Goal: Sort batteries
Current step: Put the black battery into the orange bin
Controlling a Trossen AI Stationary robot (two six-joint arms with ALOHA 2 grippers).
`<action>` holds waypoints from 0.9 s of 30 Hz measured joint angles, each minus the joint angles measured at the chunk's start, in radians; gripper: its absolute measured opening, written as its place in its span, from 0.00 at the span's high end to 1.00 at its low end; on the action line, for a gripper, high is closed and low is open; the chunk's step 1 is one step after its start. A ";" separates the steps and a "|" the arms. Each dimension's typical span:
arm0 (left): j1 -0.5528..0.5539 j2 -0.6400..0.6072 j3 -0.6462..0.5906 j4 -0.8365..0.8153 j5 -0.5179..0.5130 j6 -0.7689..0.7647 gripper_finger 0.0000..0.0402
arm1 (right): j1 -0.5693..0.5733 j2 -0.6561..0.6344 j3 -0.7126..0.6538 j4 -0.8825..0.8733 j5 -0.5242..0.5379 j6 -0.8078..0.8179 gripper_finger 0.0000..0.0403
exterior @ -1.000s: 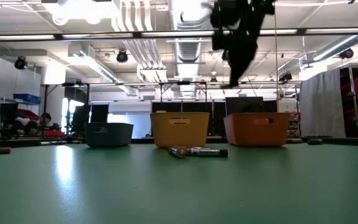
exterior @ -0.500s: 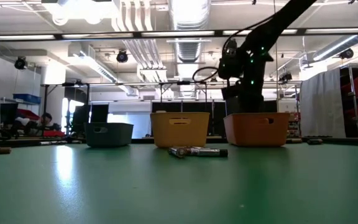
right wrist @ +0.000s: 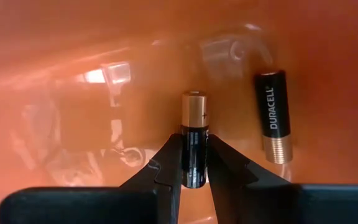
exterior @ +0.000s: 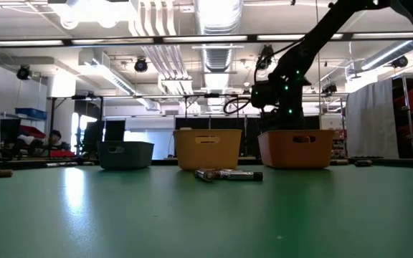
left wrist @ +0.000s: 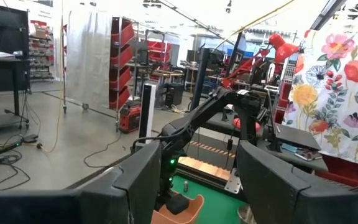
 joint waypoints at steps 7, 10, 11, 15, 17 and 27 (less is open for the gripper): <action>0.000 0.010 0.000 -0.019 0.000 -0.001 0.52 | 0.000 -0.010 0.000 -0.004 0.004 0.008 0.79; 0.000 0.009 0.000 -0.068 0.000 -0.007 0.52 | 0.007 -0.051 -0.002 -0.017 0.005 0.026 0.73; 0.000 0.008 0.000 -0.084 0.000 -0.012 0.52 | 0.011 -0.072 -0.002 -0.022 0.007 0.027 0.72; 0.000 0.002 0.000 -0.170 0.000 -0.024 0.52 | 0.044 -0.172 -0.002 -0.069 0.028 0.049 0.64; 0.000 0.004 0.000 -0.256 0.002 -0.035 0.52 | 0.070 -0.233 -0.002 -0.088 0.035 0.094 0.61; 0.000 0.079 -0.004 -0.695 0.140 -0.262 0.52 | 0.446 -0.502 -0.005 -0.050 0.000 0.331 0.55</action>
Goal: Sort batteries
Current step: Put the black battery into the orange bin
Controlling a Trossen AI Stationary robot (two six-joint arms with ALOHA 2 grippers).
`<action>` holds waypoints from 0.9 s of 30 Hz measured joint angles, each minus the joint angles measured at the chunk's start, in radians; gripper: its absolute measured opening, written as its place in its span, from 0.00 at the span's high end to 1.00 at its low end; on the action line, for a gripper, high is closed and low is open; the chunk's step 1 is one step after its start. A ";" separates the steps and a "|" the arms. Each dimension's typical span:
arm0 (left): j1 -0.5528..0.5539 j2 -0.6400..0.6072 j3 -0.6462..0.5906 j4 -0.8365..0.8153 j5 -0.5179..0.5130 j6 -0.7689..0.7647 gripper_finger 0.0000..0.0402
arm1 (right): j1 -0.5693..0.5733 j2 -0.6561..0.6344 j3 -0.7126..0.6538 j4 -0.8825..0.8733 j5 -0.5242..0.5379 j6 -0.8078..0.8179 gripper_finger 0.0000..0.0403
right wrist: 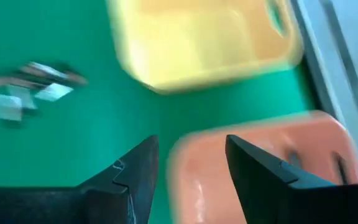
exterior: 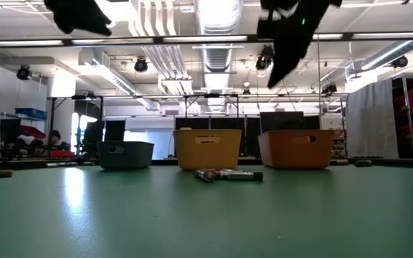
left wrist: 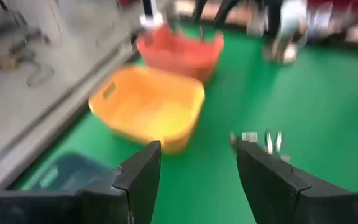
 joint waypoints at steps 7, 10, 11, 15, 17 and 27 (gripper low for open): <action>-0.001 0.057 -0.063 -0.024 0.117 -0.032 0.52 | 0.303 0.048 0.000 0.184 0.113 0.307 0.52; -0.004 0.068 -0.092 0.025 0.162 -0.032 0.52 | 0.391 0.130 0.000 0.231 0.132 0.390 0.50; -0.004 0.068 -0.102 0.054 0.174 -0.032 0.52 | 0.414 0.159 -0.001 0.250 0.132 0.423 0.49; -0.009 0.065 -0.133 0.128 0.210 -0.033 0.52 | 0.480 0.282 0.005 0.330 0.156 0.549 0.50; -0.015 0.065 -0.134 0.141 0.210 -0.033 0.52 | 0.506 0.350 0.019 0.367 0.211 0.614 0.51; -0.064 0.049 -0.132 0.142 0.272 -0.050 0.52 | 0.599 0.609 0.198 0.376 0.436 1.047 0.51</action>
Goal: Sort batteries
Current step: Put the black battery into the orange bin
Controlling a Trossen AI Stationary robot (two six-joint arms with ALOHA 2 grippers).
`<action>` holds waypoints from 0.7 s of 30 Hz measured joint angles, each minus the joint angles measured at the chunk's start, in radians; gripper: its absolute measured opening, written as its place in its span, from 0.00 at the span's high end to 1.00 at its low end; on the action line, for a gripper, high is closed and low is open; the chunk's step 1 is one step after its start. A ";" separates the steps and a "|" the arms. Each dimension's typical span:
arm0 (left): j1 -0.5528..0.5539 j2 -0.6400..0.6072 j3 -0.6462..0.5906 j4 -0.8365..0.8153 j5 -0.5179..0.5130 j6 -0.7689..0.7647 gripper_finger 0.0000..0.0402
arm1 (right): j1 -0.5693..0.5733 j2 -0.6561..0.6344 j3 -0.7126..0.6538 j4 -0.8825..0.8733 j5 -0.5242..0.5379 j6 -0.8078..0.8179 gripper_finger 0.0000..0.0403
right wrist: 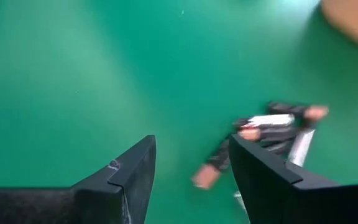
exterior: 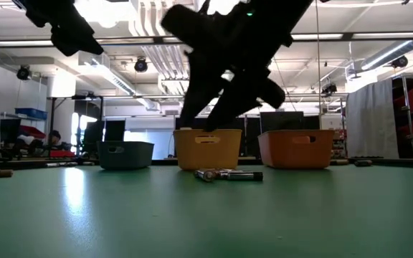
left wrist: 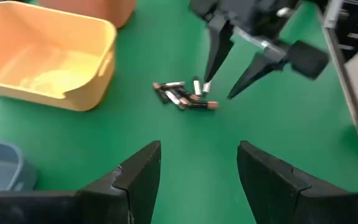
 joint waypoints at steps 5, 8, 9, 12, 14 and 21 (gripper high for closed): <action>-0.014 -0.016 0.000 0.004 -0.001 0.000 0.52 | 0.005 0.104 0.117 -0.106 0.011 0.223 0.54; -0.014 -0.021 0.000 0.021 -0.024 -0.003 0.52 | 0.005 0.150 0.201 -0.228 0.020 0.241 0.56; -0.014 -0.021 0.000 0.036 -0.032 -0.004 0.52 | 0.004 0.165 0.229 -0.282 0.021 0.250 0.56; -0.014 -0.022 0.000 0.069 -0.038 0.000 0.52 | 0.002 0.212 0.306 -0.431 0.007 0.311 0.56; -0.014 -0.023 0.000 0.097 -0.038 0.011 0.52 | 0.002 0.237 0.348 -0.482 -0.019 0.341 0.56; -0.014 -0.037 0.000 0.144 -0.037 0.031 0.52 | -0.002 0.276 0.478 -0.565 -0.077 0.418 0.55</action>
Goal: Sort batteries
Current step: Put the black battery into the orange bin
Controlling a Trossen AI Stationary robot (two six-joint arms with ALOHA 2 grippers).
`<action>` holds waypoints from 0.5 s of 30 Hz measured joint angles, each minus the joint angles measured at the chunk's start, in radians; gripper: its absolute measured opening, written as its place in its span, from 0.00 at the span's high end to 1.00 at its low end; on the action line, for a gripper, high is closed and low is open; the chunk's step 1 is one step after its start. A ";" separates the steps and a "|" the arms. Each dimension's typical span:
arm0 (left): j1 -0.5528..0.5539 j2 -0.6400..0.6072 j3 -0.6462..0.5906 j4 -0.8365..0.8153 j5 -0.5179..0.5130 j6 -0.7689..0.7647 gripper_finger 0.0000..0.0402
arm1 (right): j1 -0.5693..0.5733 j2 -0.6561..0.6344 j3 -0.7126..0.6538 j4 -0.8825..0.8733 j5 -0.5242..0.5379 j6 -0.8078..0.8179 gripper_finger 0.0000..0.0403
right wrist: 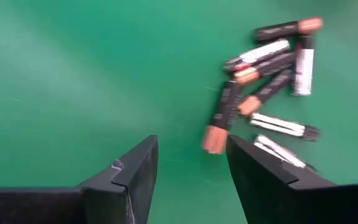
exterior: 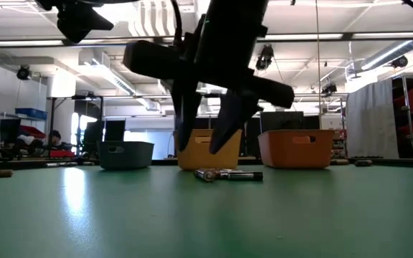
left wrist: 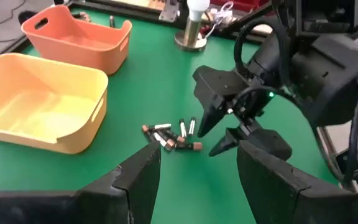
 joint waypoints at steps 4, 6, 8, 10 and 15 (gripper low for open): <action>-0.002 -0.007 0.000 0.013 0.000 0.004 0.52 | -0.017 0.018 0.049 -0.075 -0.002 0.082 0.57; -0.002 -0.008 0.000 0.021 0.000 0.003 0.52 | -0.028 0.024 0.055 -0.083 -0.030 0.099 0.58; -0.002 -0.011 0.001 0.035 0.000 -0.011 0.52 | -0.043 0.031 0.055 -0.080 -0.079 0.110 0.59; -0.002 -0.011 0.001 0.033 0.000 -0.036 0.52 | -0.057 0.038 0.052 -0.085 -0.120 0.114 0.60; -0.003 -0.009 0.001 0.033 0.000 -0.060 0.52 | -0.082 0.046 0.051 -0.082 -0.182 0.094 0.64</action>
